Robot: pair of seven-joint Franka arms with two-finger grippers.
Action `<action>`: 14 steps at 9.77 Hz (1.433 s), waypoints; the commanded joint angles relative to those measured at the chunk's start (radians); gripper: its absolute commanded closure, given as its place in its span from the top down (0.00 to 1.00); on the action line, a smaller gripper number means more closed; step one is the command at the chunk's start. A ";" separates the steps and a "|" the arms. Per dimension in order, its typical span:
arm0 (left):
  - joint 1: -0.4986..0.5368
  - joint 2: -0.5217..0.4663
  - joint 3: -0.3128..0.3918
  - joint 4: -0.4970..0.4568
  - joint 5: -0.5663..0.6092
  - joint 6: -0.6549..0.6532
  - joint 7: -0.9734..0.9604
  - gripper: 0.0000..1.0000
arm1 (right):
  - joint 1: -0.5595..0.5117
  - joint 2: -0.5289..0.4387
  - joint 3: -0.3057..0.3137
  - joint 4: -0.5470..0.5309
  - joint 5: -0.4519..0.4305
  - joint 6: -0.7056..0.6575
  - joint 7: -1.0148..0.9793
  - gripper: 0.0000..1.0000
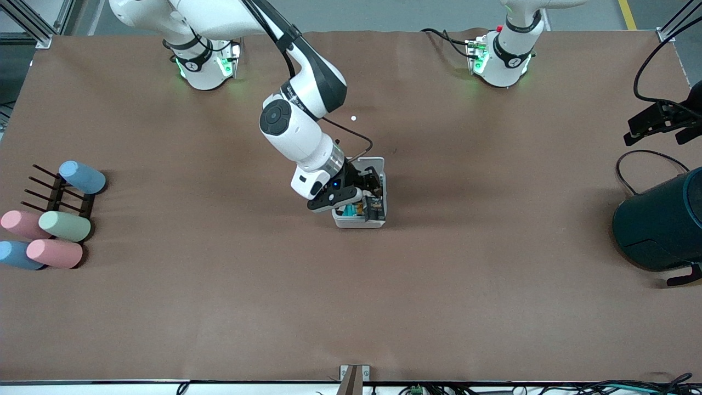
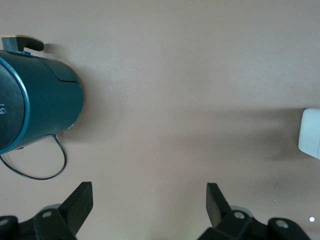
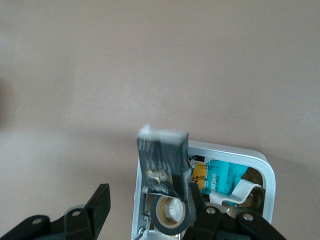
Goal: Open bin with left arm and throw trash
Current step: 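Open the right gripper to drop the package into the bin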
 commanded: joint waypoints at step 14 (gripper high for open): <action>-0.005 0.000 0.003 0.014 0.013 0.001 0.038 1.00 | -0.216 -0.124 -0.119 0.006 -0.134 -0.513 -0.314 1.00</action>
